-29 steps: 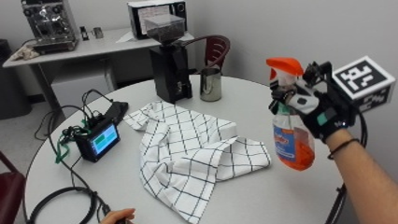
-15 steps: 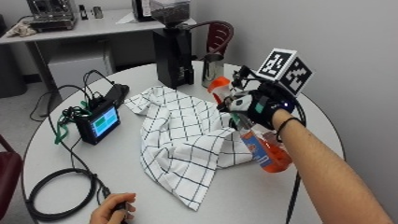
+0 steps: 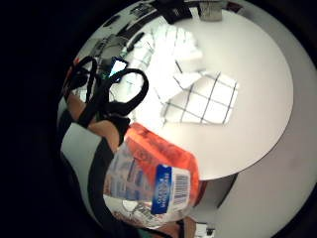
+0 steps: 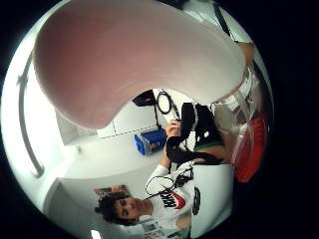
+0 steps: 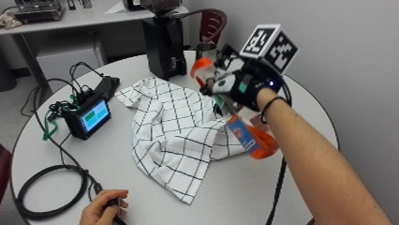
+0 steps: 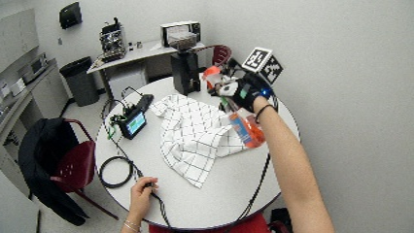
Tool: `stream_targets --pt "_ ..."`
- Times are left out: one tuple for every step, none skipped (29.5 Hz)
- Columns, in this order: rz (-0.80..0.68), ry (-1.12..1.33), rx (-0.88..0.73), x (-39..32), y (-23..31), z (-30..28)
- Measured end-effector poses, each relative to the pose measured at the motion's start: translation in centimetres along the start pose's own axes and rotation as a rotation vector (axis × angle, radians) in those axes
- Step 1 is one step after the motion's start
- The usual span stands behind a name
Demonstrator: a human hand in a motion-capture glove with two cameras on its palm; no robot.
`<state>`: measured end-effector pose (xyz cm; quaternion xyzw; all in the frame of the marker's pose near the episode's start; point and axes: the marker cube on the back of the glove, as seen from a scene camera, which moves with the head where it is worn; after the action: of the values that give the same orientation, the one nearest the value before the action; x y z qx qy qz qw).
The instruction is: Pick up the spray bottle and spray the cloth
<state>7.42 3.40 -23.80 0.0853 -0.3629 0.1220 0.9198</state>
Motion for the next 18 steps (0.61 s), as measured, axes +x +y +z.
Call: stream_targets --pt "0.015 0.001 -0.028 0.9 -0.5 1.2" --pt "0.027 -0.001 -0.05 1.7 -0.9 2.1" --pt "0.032 -0.008 -0.061 2.2 -1.1 2.5" --pt "0.032 -0.017 -0.063 2.4 -1.2 2.5" --pt "0.026 -0.026 -0.054 2.2 -1.0 2.1" --pt "0.016 -0.031 -0.038 1.6 -0.7 1.3" --pt "0.002 -0.029 -0.019 0.8 -0.3 0.4" --pt "-0.013 -0.021 0.001 -0.2 0.1 -0.6" --pt "-0.027 -0.011 0.016 -1.0 0.5 -1.3" --pt "-0.036 -0.004 0.025 -1.7 0.8 -1.7" --pt "-0.041 0.0 0.028 -2.1 0.9 -1.7" --pt "-0.042 0.001 0.024 -2.2 1.0 -1.5" --pt "-0.04 0.002 0.015 -2.2 1.0 -0.9" --pt "-0.032 0.004 0.0 -1.8 0.9 -0.1" --pt "-0.018 0.009 -0.019 -1.1 0.6 0.9" --pt "0.002 0.014 -0.039 -0.1 0.2 2.0" --pt "0.026 0.019 -0.058 1.2 -0.3 3.0" --pt "0.05 0.023 -0.072 2.3 -0.7 3.8"
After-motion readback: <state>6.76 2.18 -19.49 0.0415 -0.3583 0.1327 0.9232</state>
